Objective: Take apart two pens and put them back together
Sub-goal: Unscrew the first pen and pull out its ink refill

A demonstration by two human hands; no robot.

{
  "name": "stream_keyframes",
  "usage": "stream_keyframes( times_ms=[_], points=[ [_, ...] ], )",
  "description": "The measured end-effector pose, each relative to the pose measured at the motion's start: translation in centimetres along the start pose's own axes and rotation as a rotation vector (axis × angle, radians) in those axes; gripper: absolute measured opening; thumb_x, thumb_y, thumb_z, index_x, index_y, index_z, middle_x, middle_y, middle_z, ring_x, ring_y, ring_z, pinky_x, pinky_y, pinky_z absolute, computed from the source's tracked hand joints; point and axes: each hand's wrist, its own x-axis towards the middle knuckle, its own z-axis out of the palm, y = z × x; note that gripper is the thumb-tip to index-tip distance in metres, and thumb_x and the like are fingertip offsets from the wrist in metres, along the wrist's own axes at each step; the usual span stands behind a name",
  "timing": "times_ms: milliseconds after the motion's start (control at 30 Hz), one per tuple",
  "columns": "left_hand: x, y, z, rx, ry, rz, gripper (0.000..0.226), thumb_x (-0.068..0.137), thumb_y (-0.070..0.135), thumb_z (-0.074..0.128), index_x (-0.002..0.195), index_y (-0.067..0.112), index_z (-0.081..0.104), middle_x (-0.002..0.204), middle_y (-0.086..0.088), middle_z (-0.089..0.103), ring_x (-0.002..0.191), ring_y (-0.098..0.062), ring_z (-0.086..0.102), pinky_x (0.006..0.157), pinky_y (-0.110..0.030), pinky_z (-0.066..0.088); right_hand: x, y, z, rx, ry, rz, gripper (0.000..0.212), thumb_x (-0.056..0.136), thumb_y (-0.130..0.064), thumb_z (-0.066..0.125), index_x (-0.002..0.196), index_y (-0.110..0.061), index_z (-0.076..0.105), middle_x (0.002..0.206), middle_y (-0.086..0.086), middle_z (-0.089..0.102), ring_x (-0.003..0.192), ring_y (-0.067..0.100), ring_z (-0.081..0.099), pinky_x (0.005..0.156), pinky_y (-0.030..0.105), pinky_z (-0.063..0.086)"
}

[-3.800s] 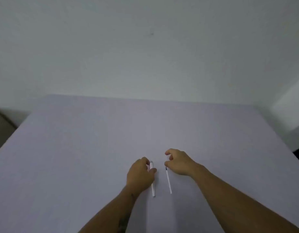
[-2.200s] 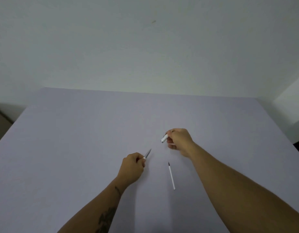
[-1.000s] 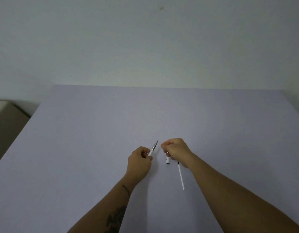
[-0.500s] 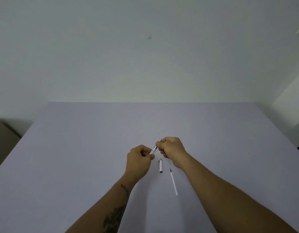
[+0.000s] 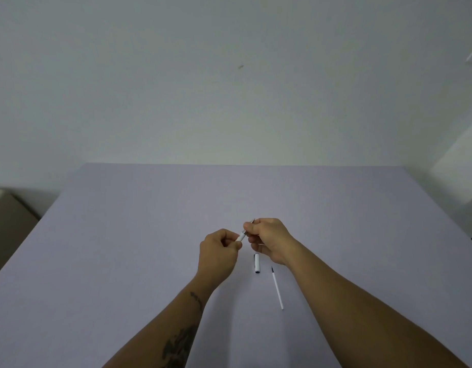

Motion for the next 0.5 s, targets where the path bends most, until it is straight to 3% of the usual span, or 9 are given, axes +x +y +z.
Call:
stream_keyframes(
  times_ms=[200, 367, 500],
  points=[
    [-0.04, -0.26, -0.25, 0.019, -0.016, -0.01, 0.016, 0.087, 0.008, 0.065, 0.078, 0.021, 0.07, 0.072, -0.006, 0.071, 0.071, -0.024, 0.068, 0.054, -0.019, 0.048, -0.14, 0.3, -0.03, -0.029, -0.008, -0.007, 0.011, 0.093, -0.009, 0.065, 0.088, -0.007, 0.074, 0.08, 0.005, 0.065, 0.072, 0.016, 0.058, 0.063, 0.026, 0.052],
    [-0.11, -0.42, -0.3, 0.042, -0.035, -0.008, 0.018, 0.088, 0.008, 0.064, 0.078, 0.022, 0.071, 0.07, -0.003, 0.07, 0.062, -0.013, 0.063, 0.048, -0.013, 0.043, -0.41, 0.09, -0.59, -0.053, -0.065, 0.018, 0.021, 0.097, -0.004, 0.057, 0.092, -0.012, 0.076, 0.087, 0.004, 0.067, 0.079, 0.017, 0.058, 0.069, 0.029, 0.054],
    [-0.03, -0.38, -0.21, 0.04, -0.03, -0.01, 0.016, 0.087, 0.01, 0.065, 0.078, 0.021, 0.071, 0.071, -0.005, 0.07, 0.057, -0.01, 0.056, 0.046, -0.013, 0.042, -0.39, 0.35, -0.87, -0.046, -0.039, 0.04, 0.01, 0.093, -0.012, 0.066, 0.098, -0.01, 0.074, 0.089, 0.005, 0.062, 0.079, 0.019, 0.058, 0.069, 0.031, 0.053]
  ],
)
